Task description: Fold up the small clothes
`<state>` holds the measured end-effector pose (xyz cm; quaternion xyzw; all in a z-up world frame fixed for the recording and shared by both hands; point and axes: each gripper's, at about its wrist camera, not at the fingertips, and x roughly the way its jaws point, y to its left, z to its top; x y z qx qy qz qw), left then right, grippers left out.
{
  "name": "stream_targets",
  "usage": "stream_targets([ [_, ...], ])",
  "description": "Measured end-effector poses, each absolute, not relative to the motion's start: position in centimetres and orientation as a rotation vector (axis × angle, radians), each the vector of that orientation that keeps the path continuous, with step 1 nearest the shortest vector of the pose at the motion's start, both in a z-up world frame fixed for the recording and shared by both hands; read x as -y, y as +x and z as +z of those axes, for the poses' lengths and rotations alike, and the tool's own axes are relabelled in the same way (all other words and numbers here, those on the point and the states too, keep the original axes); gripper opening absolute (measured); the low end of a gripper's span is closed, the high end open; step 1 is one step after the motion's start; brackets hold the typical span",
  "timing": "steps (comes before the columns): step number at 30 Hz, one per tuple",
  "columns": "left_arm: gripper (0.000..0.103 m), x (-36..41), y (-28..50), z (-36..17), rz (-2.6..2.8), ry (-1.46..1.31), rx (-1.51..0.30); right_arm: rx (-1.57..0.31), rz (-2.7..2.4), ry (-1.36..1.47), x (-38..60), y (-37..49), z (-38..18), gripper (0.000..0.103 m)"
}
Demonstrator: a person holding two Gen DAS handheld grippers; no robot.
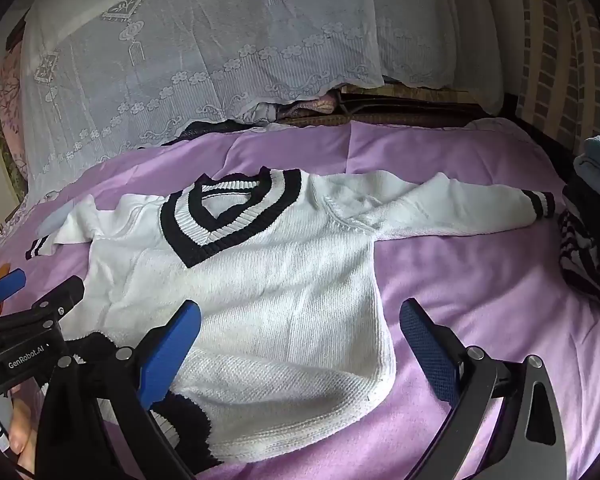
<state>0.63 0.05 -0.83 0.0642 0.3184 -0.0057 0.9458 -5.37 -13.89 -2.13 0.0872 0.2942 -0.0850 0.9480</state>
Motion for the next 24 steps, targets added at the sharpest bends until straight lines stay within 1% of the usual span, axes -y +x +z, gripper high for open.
stream_targets([
  [24,0.099,-0.67,0.90,-0.87,-0.006,0.116,-0.658,-0.605,-0.176,0.174,13.43,-5.22,-2.13,0.100],
])
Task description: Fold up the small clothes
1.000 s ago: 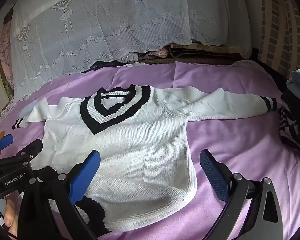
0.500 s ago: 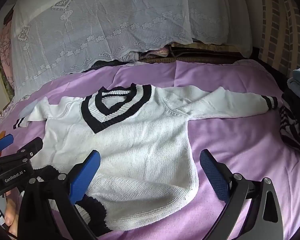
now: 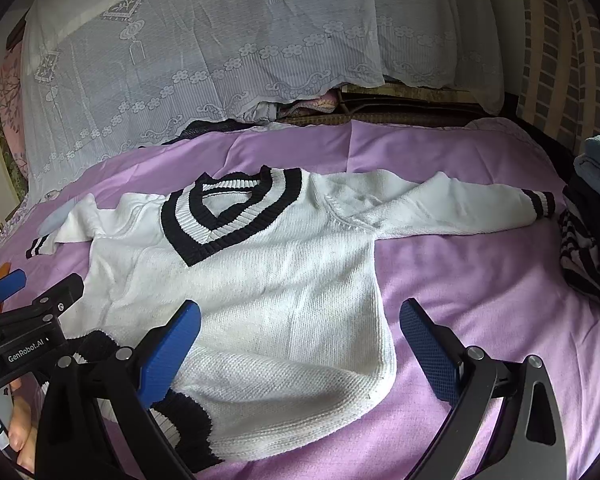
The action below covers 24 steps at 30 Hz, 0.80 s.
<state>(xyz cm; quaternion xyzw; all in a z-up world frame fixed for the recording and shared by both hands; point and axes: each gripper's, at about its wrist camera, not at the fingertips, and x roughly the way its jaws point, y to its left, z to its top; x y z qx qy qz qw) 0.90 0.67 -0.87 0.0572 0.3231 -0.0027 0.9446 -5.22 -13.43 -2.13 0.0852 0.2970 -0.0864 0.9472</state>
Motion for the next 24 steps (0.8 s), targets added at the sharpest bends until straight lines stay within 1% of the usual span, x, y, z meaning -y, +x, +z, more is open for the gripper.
stream_targets([
  [24,0.099,-0.86,0.74,-1.10,-0.006,0.119,-0.661,-0.608,-0.175,0.177,13.55,-5.17,-2.14,0.100],
])
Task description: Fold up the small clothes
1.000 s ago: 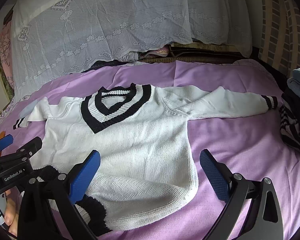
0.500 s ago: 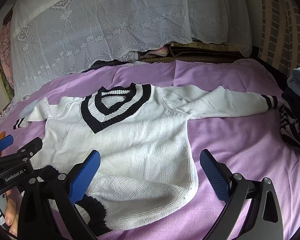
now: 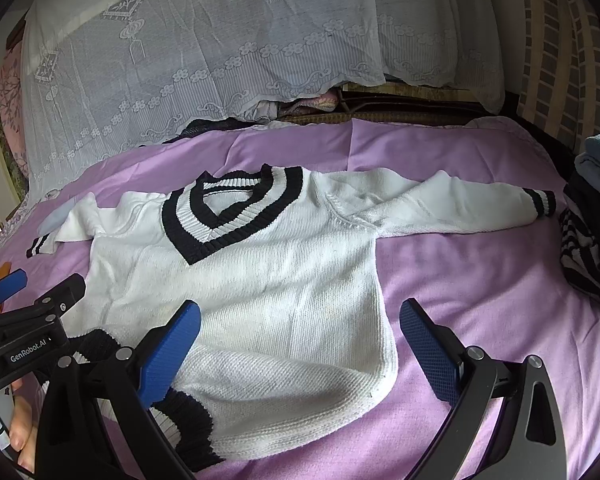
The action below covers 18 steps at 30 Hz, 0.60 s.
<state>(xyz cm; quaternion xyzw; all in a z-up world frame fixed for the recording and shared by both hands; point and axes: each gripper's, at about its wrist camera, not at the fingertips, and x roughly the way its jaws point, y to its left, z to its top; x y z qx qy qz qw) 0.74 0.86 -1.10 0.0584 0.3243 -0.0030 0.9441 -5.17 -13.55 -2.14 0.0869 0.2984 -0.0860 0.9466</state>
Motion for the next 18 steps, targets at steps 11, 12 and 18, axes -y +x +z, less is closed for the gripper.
stream_targets([
  [11,0.099,-0.89,0.77,-1.11,-0.005,0.121,-0.663,-0.609,-0.174,0.178,13.50,-5.11,-2.23,0.100],
  [12,0.099,-0.88,0.77,-1.11,-0.005,0.121,-0.663,-0.609,-0.175,0.177,13.50,-5.13,-2.17,0.100],
  [18,0.099,-0.86,0.79,-1.07,-0.005,0.122,-0.664,-0.611,-0.174,0.178,13.52,-5.11,-2.16,0.100],
])
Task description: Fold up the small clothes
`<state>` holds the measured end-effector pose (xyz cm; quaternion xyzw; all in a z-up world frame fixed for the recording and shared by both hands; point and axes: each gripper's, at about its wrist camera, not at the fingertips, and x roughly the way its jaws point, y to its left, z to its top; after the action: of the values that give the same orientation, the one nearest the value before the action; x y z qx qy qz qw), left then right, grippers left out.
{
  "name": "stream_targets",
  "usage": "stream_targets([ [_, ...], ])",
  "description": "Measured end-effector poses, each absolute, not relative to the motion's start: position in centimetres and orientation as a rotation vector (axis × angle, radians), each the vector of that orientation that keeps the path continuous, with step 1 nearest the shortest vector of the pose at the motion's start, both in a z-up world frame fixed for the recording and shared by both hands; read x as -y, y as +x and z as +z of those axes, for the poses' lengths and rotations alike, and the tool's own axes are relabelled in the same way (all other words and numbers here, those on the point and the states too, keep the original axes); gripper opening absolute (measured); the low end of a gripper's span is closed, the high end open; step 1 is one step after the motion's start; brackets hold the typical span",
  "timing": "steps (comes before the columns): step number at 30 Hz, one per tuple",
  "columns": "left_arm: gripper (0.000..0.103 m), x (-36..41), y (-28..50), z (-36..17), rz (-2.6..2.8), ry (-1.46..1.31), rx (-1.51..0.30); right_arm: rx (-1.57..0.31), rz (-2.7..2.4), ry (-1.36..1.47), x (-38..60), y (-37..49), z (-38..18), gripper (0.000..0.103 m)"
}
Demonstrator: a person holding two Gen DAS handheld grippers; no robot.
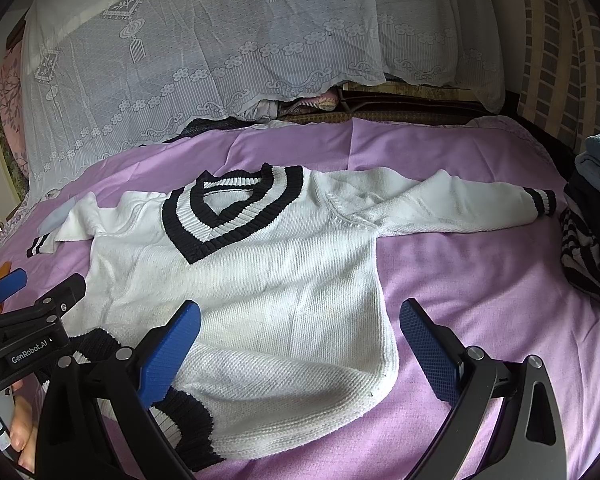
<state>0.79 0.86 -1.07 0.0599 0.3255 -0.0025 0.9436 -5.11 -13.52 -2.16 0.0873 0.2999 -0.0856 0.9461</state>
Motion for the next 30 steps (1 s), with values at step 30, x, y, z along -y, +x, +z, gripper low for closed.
stream_targets([
  [30,0.099,-0.93,0.55,-1.05,0.003,0.147,-0.656,-0.621,-0.172,0.171,12.95,-5.31,-2.89,0.100],
])
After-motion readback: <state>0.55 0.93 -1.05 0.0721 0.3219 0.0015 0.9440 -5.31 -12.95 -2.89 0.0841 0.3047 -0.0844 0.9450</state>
